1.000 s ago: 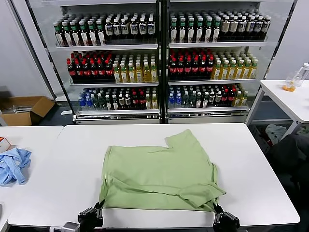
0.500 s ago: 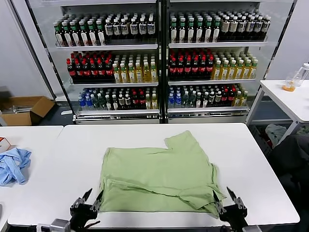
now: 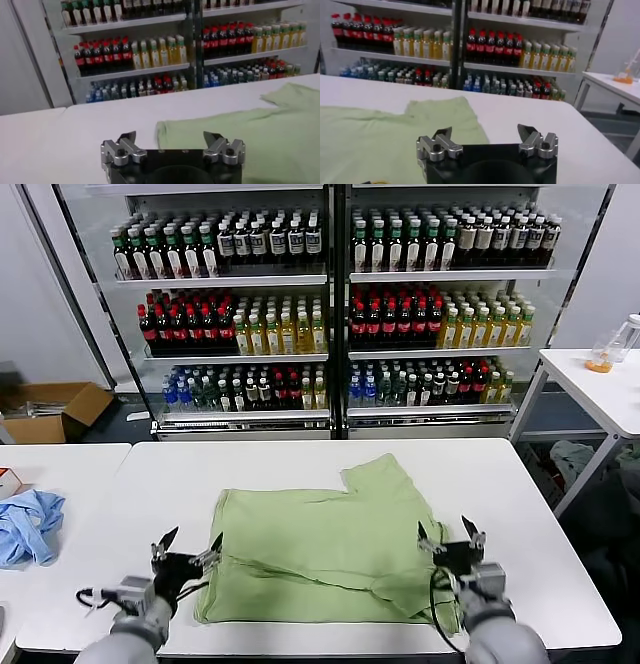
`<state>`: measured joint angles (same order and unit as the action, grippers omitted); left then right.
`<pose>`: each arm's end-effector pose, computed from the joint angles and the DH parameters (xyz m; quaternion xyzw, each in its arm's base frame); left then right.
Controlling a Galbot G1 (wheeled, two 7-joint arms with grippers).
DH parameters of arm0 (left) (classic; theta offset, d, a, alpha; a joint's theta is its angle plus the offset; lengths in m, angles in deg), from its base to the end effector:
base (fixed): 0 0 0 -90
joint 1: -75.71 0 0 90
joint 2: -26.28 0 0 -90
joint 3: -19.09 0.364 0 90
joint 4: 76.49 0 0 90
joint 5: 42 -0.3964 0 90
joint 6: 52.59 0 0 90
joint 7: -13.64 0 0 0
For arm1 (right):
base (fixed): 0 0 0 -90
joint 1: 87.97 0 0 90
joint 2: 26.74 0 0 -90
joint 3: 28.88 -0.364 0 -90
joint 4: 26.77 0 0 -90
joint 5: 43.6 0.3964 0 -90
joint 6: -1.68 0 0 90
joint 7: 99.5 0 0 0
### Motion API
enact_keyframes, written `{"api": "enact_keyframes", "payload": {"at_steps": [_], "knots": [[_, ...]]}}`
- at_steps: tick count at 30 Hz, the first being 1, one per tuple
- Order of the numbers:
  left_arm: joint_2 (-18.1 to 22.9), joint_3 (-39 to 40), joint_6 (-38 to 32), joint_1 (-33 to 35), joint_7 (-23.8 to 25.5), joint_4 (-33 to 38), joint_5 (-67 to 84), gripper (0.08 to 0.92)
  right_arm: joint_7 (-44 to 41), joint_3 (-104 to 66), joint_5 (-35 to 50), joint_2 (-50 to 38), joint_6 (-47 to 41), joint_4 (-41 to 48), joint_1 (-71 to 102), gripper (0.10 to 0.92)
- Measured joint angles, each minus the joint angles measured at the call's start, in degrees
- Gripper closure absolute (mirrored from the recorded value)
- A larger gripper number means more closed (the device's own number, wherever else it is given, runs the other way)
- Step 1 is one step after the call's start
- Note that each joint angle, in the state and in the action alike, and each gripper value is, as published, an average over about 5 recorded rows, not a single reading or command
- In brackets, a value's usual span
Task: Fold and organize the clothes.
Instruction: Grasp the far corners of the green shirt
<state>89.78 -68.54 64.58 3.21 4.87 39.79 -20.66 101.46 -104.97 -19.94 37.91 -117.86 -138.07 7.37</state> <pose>0.2860 0.0710 -0.2739 -0.0320 -0.9810 -0.0623 0.1808 0.3349 -0.0140 -0.2692 0.0032 -0.9831 0.0631 0.1717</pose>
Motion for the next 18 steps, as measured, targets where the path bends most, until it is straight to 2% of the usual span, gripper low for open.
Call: {"api": "enact_keyframes", "payload": {"at_steps": [9, 18], "knots": [[0.4, 6.6, 0.8, -13.8, -0.6, -12.9, 1.0, 0.177, 0.8, 4.6, 1.7, 2.5, -1.6, 12.4, -12.9, 0.203], [1.6, 11.9, 1.2, -23.7, -1.0, -24.5, 1.1, 0.177, 0.3, 7.3, 2.1, 5.4, -2.2, 23.3, -21.0, 0.203]]}}
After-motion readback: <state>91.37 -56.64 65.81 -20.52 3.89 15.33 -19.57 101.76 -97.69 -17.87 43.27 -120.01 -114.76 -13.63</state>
